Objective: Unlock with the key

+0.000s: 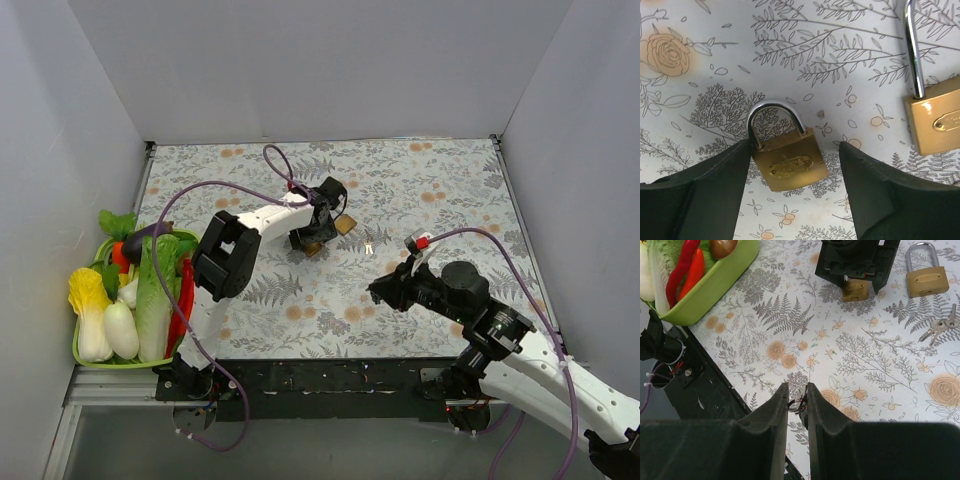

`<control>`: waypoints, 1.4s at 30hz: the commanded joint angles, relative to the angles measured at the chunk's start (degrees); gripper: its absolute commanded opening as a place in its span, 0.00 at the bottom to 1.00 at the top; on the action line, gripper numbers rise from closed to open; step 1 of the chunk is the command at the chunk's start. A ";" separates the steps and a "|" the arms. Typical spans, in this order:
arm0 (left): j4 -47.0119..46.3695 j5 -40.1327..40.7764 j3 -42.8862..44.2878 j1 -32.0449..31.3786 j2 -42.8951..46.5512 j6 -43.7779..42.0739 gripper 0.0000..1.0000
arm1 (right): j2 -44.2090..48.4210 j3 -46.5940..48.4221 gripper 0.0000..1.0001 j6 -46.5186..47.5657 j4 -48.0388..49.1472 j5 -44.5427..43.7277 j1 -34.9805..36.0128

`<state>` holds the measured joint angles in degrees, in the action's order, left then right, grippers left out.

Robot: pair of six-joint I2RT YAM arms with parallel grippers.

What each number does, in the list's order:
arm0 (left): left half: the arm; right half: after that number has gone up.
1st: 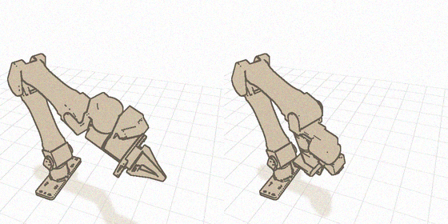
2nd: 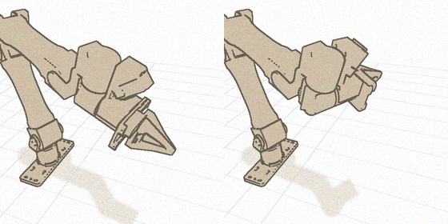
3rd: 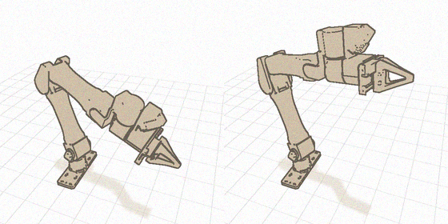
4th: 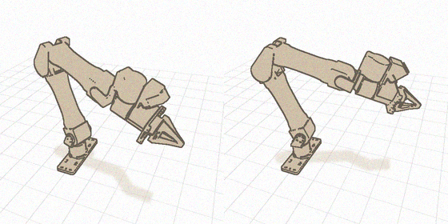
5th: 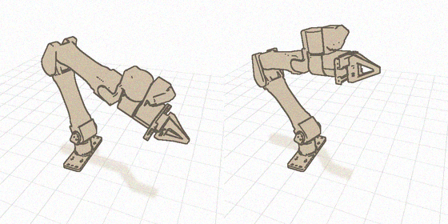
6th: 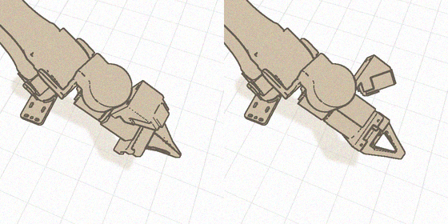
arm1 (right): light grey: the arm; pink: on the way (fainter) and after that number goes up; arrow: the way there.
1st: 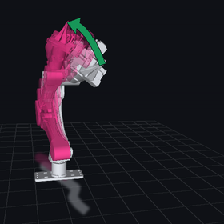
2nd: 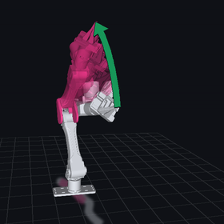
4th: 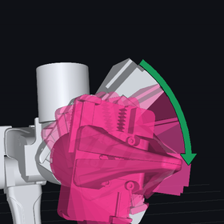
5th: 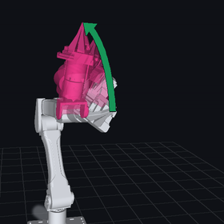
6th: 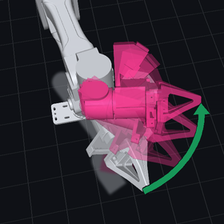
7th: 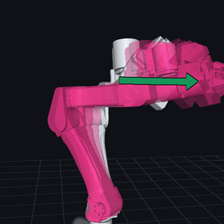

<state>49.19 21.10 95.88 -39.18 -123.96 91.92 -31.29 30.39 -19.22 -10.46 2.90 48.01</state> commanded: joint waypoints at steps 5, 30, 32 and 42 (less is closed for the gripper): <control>0.64 1.93 3.26 -0.11 -2.43 -3.15 0.65 | -1.32 -0.51 0.01 -0.73 2.55 1.24 -0.02; -3.66 -5.01 -4.82 -0.20 0.56 -0.95 0.46 | -1.14 -1.48 0.01 -1.61 2.55 0.97 -0.02; -5.23 -5.72 -5.43 -0.20 0.83 -0.95 0.41 | -0.97 -1.48 0.01 -1.69 2.46 0.80 -0.02; -14.37 -9.49 -13.95 -0.20 8.73 2.12 0.06 | -2.28 -1.91 0.01 -1.34 4.65 0.00 -0.02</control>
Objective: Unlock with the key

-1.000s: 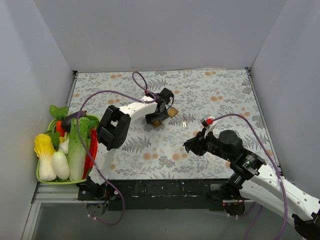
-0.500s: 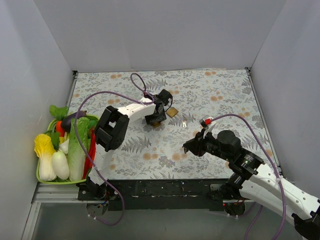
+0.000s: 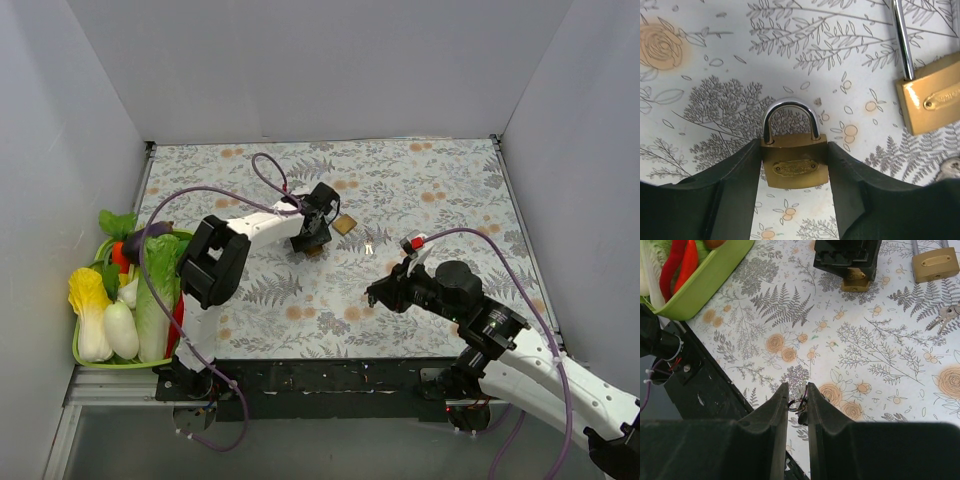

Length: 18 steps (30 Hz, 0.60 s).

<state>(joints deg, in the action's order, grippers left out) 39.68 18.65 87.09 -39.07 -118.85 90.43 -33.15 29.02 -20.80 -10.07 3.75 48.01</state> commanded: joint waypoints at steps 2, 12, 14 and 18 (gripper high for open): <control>-9.34 -10.03 -8.94 -0.39 7.03 5.70 0.00 | -1.22 -1.32 0.01 0.23 5.31 -0.85 -0.02; -24.03 -18.56 -21.43 -0.39 18.11 15.46 0.00 | -6.40 -5.28 0.01 1.11 19.19 -0.06 0.15; -27.62 -22.68 -23.36 -0.39 19.44 17.40 0.00 | -7.19 -6.25 0.01 1.98 22.18 -0.93 0.24; -33.52 -28.39 -26.35 -0.39 21.11 22.41 0.00 | -8.77 -6.60 0.01 3.83 25.97 -2.60 0.68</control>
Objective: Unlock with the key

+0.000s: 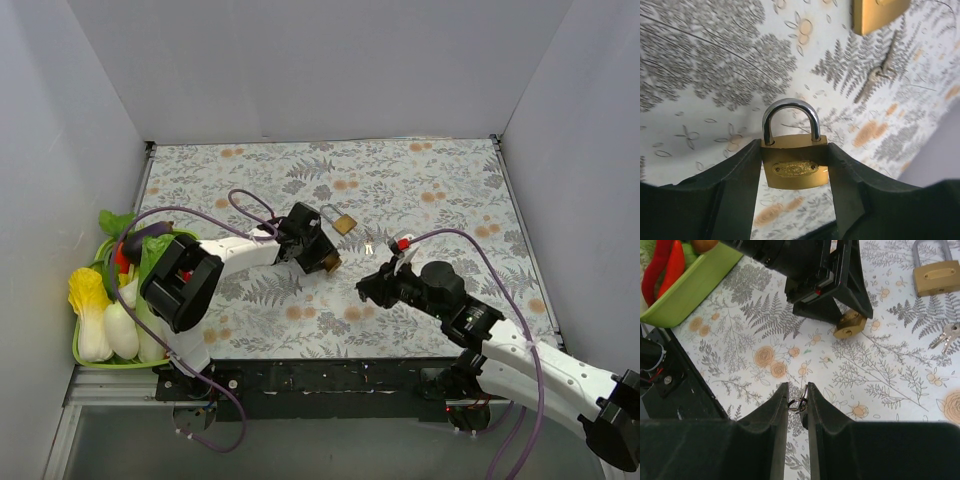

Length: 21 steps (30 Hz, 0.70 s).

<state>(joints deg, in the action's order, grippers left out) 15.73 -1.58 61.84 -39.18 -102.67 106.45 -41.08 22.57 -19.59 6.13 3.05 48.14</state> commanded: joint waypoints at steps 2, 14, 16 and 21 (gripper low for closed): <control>-11.15 -10.36 -0.76 -0.28 4.50 9.02 0.00 | -2.07 -0.33 0.01 3.59 11.96 -2.70 0.73; -15.29 -17.23 -1.46 -0.20 5.55 23.17 0.00 | -3.57 -2.35 0.01 9.66 18.47 -15.52 1.69; -15.29 -17.14 -1.90 -0.20 6.87 24.58 0.00 | -2.78 -3.75 0.01 10.36 21.44 -17.89 1.69; -14.94 -16.70 -2.95 -0.28 10.03 28.88 0.00 | -3.12 -6.13 0.01 10.63 27.53 -19.84 1.69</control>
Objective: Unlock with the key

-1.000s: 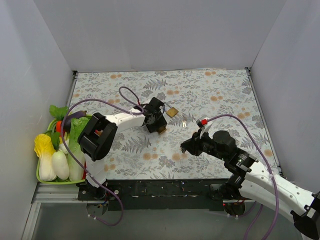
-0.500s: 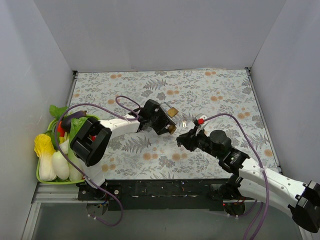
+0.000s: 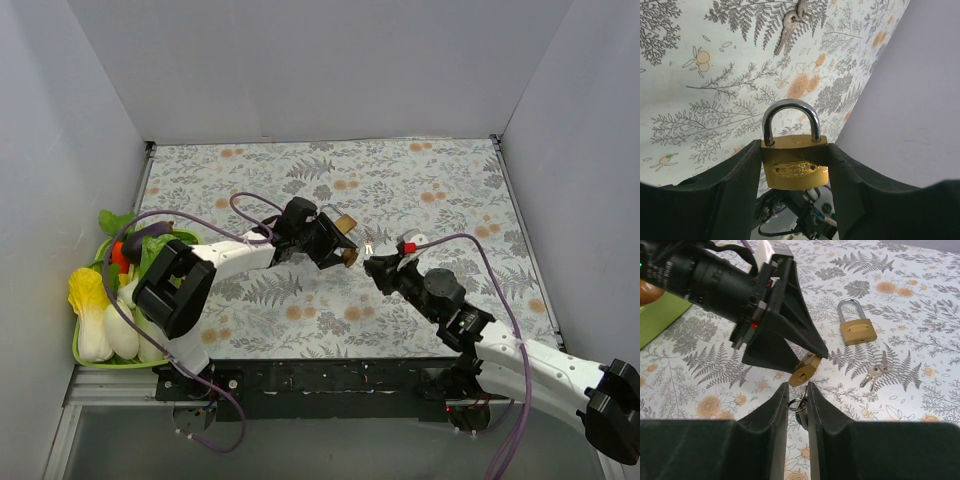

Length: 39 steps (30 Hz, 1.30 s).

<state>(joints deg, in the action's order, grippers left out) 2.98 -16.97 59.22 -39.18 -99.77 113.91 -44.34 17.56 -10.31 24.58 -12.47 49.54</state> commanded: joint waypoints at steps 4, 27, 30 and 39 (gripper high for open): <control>-1.67 -0.34 -0.51 -0.20 8.88 24.34 0.00 | -1.19 -1.74 0.01 1.52 12.07 -5.19 0.30; 17.49 16.26 -4.03 1.82 7.40 13.89 0.00 | 0.12 1.16 0.01 -6.48 1.88 -1.59 0.30; 18.98 19.42 -4.11 1.83 6.87 12.31 0.00 | 0.74 0.81 0.01 -6.48 1.00 -2.03 0.30; 20.04 20.31 -5.61 1.83 4.76 11.34 0.18 | 1.01 0.28 0.01 -7.63 -0.06 -2.03 0.30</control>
<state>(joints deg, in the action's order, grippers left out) 22.68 1.87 53.08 -37.30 -94.87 114.34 -44.18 16.97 -17.02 23.27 -14.20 49.58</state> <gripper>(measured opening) 0.498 0.252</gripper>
